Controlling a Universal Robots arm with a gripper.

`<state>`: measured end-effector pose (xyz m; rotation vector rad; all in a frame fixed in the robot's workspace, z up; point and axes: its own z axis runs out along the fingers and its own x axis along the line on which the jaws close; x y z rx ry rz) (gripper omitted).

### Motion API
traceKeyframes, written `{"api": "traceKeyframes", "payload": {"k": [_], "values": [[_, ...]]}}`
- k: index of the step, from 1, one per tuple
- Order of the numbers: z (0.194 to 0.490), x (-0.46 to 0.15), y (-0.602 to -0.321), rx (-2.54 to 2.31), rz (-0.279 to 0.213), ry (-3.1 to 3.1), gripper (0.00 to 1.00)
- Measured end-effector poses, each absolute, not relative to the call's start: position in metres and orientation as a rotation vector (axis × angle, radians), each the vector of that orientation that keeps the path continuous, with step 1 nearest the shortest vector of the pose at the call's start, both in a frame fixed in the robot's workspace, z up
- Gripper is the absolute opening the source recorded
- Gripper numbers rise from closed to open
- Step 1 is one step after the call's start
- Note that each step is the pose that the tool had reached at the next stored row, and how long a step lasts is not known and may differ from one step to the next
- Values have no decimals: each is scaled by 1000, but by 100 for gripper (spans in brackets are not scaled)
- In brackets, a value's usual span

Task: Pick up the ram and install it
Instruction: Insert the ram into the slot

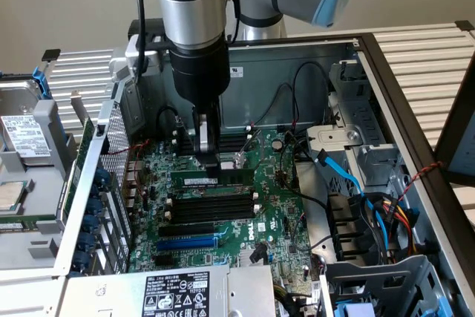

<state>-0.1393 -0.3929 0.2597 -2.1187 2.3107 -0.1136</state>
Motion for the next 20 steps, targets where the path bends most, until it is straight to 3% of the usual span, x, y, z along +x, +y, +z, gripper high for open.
{"api": "traceKeyframes", "payload": {"k": [20], "values": [[245, -143, -404, -2139, -114, 2291, 12]]}}
